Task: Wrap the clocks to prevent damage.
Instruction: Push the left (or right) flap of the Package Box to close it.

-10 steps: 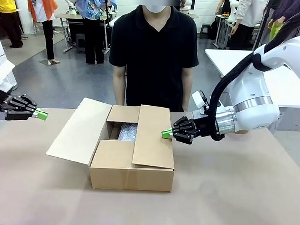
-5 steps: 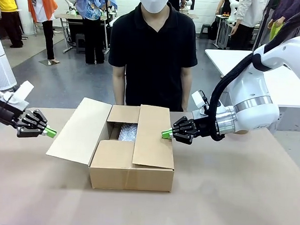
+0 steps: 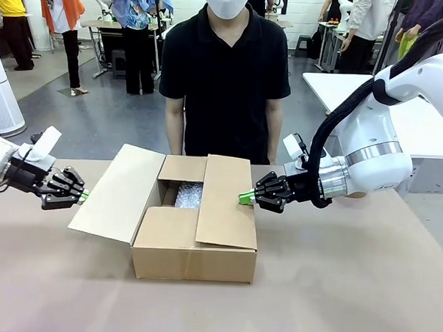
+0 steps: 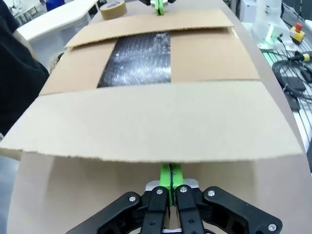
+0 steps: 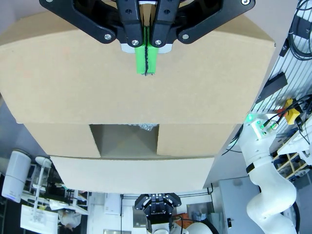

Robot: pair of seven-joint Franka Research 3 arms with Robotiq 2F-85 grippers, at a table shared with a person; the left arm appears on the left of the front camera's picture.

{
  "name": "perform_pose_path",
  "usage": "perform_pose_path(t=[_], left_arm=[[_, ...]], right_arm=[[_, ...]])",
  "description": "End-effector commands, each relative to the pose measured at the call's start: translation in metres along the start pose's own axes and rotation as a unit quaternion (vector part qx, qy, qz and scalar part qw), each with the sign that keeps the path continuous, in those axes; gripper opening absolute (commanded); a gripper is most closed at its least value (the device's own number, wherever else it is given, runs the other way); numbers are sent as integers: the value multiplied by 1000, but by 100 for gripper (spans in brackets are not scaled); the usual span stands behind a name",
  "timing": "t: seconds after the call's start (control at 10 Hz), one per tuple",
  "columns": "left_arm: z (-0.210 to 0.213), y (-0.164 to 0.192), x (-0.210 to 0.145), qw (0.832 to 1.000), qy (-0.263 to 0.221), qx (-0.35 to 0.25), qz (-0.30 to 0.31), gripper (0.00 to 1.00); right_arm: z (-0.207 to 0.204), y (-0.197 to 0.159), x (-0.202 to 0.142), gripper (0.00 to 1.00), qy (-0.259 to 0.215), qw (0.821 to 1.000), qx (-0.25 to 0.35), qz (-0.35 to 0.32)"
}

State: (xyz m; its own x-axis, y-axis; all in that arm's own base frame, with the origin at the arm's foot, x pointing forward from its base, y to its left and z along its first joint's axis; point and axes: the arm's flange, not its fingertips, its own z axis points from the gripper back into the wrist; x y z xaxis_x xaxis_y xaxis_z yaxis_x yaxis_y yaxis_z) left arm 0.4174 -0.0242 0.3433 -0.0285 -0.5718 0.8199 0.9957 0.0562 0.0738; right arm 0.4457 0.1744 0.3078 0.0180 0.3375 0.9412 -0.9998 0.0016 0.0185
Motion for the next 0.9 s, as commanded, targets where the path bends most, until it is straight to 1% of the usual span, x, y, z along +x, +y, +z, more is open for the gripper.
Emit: perform_pose_path(t=[0.0,0.2,0.4,0.5,0.8], left_arm=[[-25,-5,1,999,-38,-3,-6,0],[-49,-9,8,997,-79,-16,7,0],[-65,-13,19,993,-118,-6,5,0],[-70,-11,27,991,-132,-8,0,0],[-85,-11,41,989,-150,-10,-8,0]], right_arm=[[-2,1,-3,1,3,1000,0,-3],[-2,1,-3,1,3,1000,0,-3],[-2,1,-3,1,3,1000,0,-3],[-2,1,-3,1,3,1000,0,-3],[-2,1,-3,1,3,1000,0,-3]])
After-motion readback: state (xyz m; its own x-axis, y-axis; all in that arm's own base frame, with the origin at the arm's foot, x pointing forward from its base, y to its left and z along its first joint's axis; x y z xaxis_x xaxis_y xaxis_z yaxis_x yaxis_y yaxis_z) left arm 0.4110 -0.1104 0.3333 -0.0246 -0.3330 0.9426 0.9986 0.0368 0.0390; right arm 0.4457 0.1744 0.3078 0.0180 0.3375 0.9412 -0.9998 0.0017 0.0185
